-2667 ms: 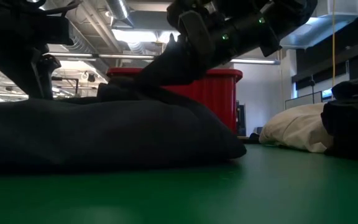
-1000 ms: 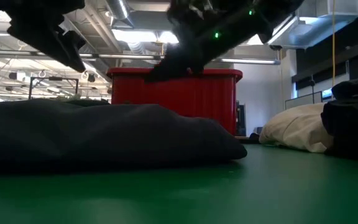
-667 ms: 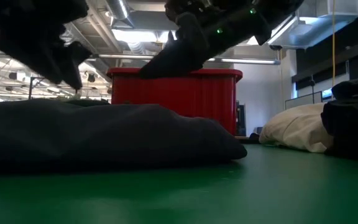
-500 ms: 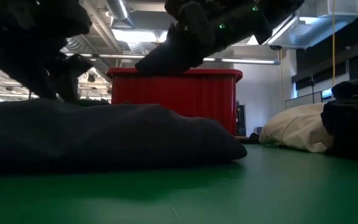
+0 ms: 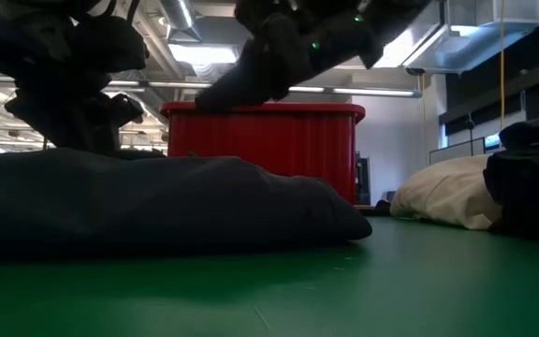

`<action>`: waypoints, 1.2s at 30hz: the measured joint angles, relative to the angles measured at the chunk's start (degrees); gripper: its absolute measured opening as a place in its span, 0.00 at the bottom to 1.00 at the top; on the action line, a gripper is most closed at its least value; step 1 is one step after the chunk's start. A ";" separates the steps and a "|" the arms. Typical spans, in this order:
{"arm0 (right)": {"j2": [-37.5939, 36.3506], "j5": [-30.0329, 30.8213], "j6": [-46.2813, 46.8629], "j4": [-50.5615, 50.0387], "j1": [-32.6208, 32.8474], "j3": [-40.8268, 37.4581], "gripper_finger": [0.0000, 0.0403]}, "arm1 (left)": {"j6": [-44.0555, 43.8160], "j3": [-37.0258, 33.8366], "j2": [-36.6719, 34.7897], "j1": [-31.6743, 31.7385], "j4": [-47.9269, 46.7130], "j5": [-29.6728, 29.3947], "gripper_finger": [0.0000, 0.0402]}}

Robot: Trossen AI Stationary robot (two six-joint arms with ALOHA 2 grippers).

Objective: Fold laundry
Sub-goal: Fold the gray short

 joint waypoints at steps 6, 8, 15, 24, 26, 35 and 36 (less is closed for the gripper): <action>4.85 -3.26 -4.62 -9.20 -0.52 7.60 0.33 | -1.28 -0.01 0.00 0.01 -0.79 1.43 0.29; 6.53 -4.50 -5.87 -10.88 -0.54 9.33 0.33 | -2.11 -0.20 0.00 0.11 -1.36 1.81 0.25; 10.44 -5.14 -9.36 -15.37 -0.92 13.85 0.33 | -2.37 -0.20 0.00 0.07 -1.46 2.52 0.07; 10.43 -5.08 -10.40 -17.71 -4.23 13.83 0.33 | -1.84 -0.20 -0.04 0.11 -1.46 2.50 0.01; 10.88 -5.82 -10.76 -17.88 -4.46 13.83 0.33 | -1.82 -0.20 -0.04 0.11 -1.46 2.47 0.01; 11.58 -9.66 -14.08 -19.96 -4.19 13.77 0.33 | -2.16 -0.20 -0.04 0.11 -1.46 0.31 0.01; 11.56 -9.44 -14.16 -20.39 -4.23 13.79 0.33 | -2.27 -0.20 -0.04 0.11 -1.46 0.14 0.01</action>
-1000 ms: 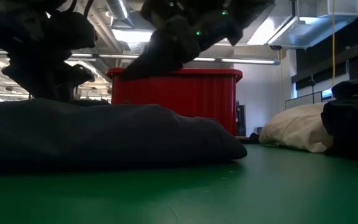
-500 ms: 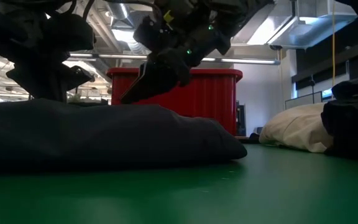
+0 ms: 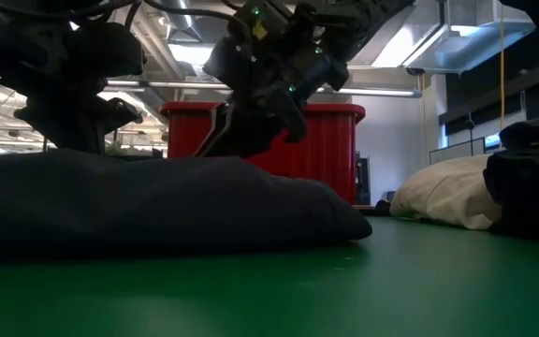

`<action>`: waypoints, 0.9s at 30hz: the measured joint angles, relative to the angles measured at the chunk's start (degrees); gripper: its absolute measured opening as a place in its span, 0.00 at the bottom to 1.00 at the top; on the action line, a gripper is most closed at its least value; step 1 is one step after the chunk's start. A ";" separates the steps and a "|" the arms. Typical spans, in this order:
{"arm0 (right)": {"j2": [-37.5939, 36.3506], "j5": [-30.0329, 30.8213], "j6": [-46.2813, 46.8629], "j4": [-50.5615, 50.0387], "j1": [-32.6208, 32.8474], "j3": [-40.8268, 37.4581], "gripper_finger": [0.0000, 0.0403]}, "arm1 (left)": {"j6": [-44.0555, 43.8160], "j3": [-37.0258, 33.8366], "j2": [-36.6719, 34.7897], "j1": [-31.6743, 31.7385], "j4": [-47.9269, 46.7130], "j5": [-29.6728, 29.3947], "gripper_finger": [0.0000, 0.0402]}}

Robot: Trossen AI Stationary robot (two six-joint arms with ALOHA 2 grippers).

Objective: Fold laundry
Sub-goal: Fold the gray short

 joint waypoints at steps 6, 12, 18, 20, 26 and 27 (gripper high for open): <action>-0.01 5.36 -2.54 -3.81 -0.03 0.00 0.26 | -0.81 0.00 0.00 0.00 -0.51 -0.58 0.00; -0.01 14.02 -2.30 -5.55 -0.09 0.00 0.03 | -4.89 0.00 0.00 -0.07 -4.44 -3.00 0.00; -0.01 20.40 3.29 -4.88 -0.80 0.00 0.10 | -7.42 0.00 -0.02 -0.06 -5.81 -7.31 0.01; -0.01 20.38 4.13 -5.01 -0.86 0.00 0.11 | -7.78 0.00 -0.02 -0.07 -5.84 -8.08 0.02; -0.03 20.31 4.28 -5.08 -0.73 0.00 0.12 | -7.67 0.00 -0.02 -0.07 -5.81 -8.44 0.11; -0.03 20.15 4.29 -5.25 -0.75 0.00 0.13 | -7.63 0.00 -0.04 -0.02 -5.83 -8.71 0.13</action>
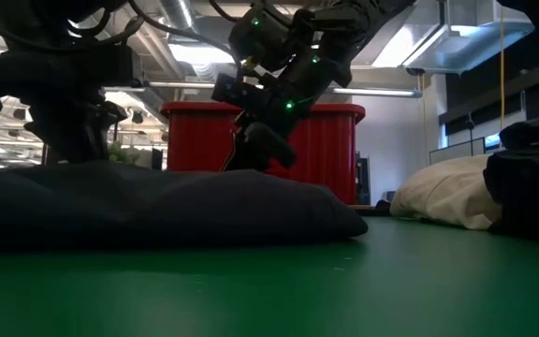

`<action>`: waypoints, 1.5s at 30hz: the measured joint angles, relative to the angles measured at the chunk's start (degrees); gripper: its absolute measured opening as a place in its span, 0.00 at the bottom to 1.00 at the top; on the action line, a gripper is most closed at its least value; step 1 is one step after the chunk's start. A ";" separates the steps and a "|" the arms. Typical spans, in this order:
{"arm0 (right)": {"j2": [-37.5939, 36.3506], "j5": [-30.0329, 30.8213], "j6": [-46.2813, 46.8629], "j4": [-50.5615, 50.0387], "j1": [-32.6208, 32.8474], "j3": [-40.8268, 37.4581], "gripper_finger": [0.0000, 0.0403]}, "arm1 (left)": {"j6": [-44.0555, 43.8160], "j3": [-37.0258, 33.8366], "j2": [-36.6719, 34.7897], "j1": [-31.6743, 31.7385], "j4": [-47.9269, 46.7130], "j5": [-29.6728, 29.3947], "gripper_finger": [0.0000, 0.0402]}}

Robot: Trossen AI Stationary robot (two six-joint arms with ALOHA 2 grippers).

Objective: Fold laundry
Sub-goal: Fold the gray short

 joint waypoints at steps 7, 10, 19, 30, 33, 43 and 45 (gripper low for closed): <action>-1.43 -0.20 0.60 -1.27 0.07 -0.04 0.26 | 0.04 0.00 -2.49 0.14 -1.63 -2.38 0.26; -2.99 0.94 0.95 -2.55 0.07 -0.07 0.32 | -0.14 0.09 -4.45 0.13 -3.15 -3.75 0.31; -6.10 0.62 3.57 -5.73 0.07 -0.07 0.41 | -0.43 0.09 -9.77 0.20 -6.62 -5.90 0.35; -6.32 -0.29 4.52 -6.60 1.72 -0.07 0.41 | -0.07 0.09 -13.16 0.22 -6.47 -6.20 0.34; -6.40 -0.19 6.04 -6.54 2.66 -0.07 0.41 | 0.09 0.09 -13.57 0.17 -5.84 -6.82 0.34; -6.55 0.17 9.37 -6.40 4.28 -0.07 0.41 | 5.64 0.09 -13.64 -0.03 -1.90 -8.67 0.34; -6.75 0.16 9.73 -6.30 4.23 -0.07 0.41 | 6.61 0.09 -13.64 -0.04 -1.80 -8.68 0.34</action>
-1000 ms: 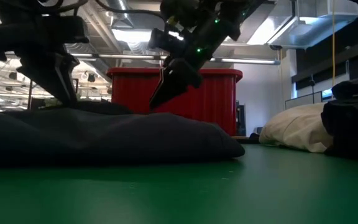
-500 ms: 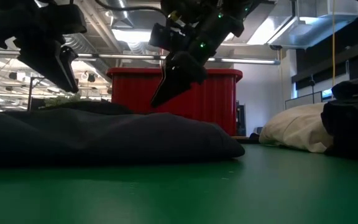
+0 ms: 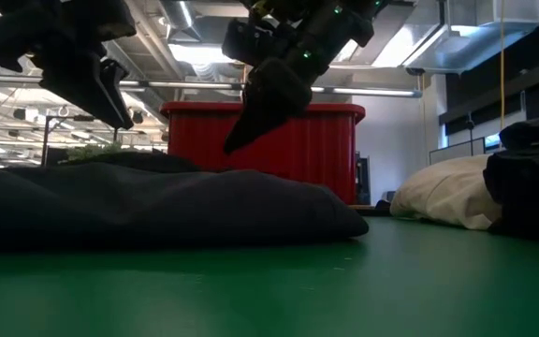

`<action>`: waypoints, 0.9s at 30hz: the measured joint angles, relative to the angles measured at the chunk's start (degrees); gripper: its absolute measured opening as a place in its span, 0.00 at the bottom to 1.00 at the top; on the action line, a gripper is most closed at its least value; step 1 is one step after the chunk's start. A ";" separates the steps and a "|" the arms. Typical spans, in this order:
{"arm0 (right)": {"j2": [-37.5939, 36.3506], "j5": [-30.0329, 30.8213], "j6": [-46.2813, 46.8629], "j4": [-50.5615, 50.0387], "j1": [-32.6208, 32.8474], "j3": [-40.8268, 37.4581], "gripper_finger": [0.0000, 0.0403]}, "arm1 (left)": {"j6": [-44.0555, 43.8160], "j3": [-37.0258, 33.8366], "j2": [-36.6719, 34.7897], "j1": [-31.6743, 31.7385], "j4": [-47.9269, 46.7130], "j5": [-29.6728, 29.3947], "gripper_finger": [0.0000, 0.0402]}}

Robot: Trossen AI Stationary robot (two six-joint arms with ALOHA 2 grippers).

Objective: Fold laundry
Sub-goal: Fold the gray short

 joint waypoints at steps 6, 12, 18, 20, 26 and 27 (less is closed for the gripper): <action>-0.64 0.00 0.57 1.18 -0.03 0.02 0.41 | 1.02 0.00 0.00 0.00 0.00 -3.04 0.34; -0.81 0.00 1.82 1.22 -0.03 0.02 0.41 | 1.04 0.00 0.00 0.00 0.00 -3.56 0.34; -0.81 -0.50 3.12 1.17 -0.03 0.02 0.41 | 2.17 0.00 0.00 0.00 0.00 -3.56 0.34; -0.81 -1.63 3.25 1.40 -0.03 0.02 0.41 | 2.54 0.00 0.00 0.00 0.00 -3.57 0.34; -0.84 -2.01 3.93 2.32 -0.03 0.02 0.41 | 4.03 0.00 0.02 0.00 1.65 -4.44 0.34; -0.84 -2.01 4.29 2.32 -0.03 0.02 0.41 | 4.03 0.00 0.02 0.00 1.64 -4.45 0.34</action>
